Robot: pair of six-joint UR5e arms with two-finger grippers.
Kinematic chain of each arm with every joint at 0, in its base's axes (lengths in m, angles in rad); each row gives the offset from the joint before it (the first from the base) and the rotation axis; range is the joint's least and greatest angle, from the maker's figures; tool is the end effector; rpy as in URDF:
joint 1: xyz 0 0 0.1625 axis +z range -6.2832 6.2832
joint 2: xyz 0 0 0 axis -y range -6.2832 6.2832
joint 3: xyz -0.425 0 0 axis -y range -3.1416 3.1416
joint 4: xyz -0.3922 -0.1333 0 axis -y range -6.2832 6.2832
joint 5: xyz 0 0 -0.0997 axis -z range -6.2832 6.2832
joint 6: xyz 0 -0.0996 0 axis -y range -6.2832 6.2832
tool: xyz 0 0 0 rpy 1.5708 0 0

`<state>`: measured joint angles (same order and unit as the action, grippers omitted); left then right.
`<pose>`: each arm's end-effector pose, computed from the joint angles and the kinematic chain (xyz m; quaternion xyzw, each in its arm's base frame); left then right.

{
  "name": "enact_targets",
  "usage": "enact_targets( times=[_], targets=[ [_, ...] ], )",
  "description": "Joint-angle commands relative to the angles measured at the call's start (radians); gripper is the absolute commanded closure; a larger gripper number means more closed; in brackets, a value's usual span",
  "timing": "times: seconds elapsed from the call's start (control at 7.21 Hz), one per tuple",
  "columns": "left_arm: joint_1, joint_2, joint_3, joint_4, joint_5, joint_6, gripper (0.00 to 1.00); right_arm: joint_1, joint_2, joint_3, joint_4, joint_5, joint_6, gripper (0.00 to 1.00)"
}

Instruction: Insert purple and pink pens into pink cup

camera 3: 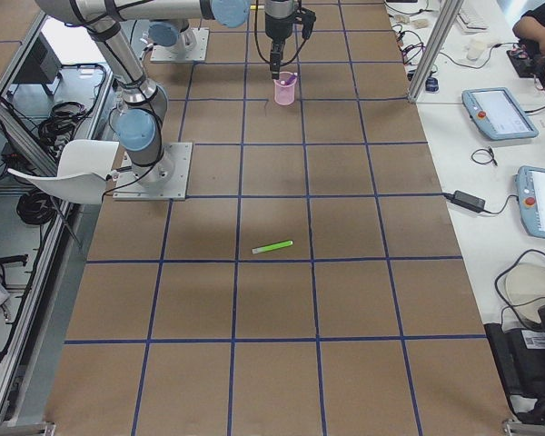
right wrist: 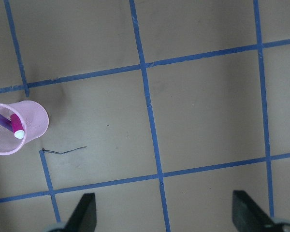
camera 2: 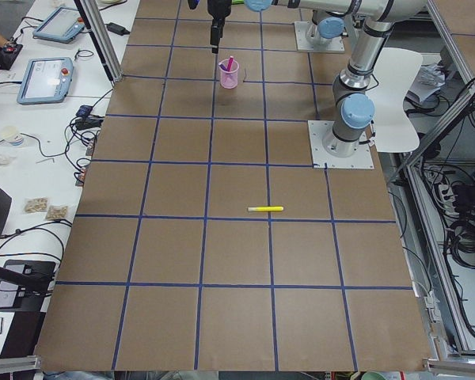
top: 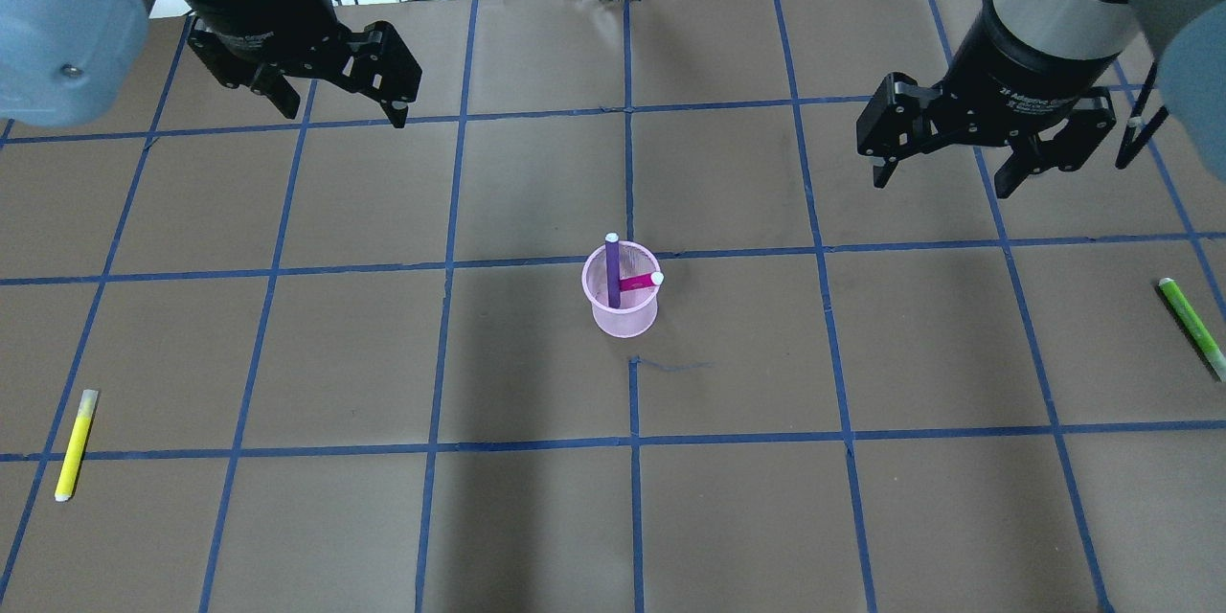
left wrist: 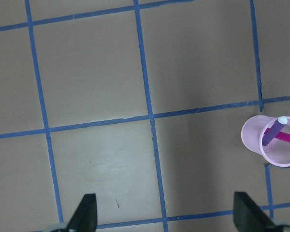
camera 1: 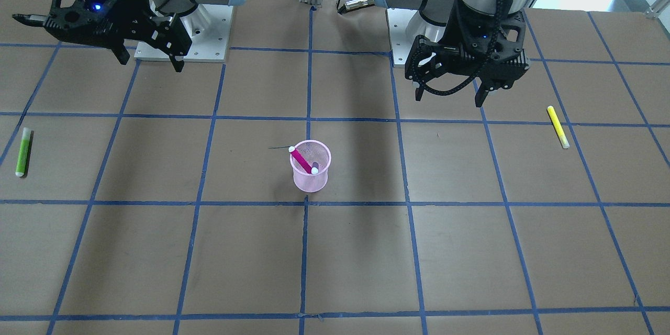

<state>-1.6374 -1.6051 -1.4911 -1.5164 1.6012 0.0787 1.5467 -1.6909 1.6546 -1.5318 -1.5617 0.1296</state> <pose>-0.1643 -0.5057 0.5159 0.0717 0.9961 -0.0498 0.0155 0.1236 -0.4436 0.4988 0.0768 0.9970 0.0016 0.0045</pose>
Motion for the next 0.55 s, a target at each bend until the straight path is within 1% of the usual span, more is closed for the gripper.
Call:
enact_targets(
  times=[0.0, 0.42],
  targets=[
    [-0.010, 0.017, 0.003, 0.002, 0.000, 0.001, 0.00, 0.003, 0.000, 0.001, 0.002, -0.001, 0.001, 0.00],
    [-0.013, 0.042, -0.014, -0.005, 0.002, 0.000, 0.00, 0.003, 0.000, 0.001, 0.009, -0.003, 0.005, 0.00]
  ],
)
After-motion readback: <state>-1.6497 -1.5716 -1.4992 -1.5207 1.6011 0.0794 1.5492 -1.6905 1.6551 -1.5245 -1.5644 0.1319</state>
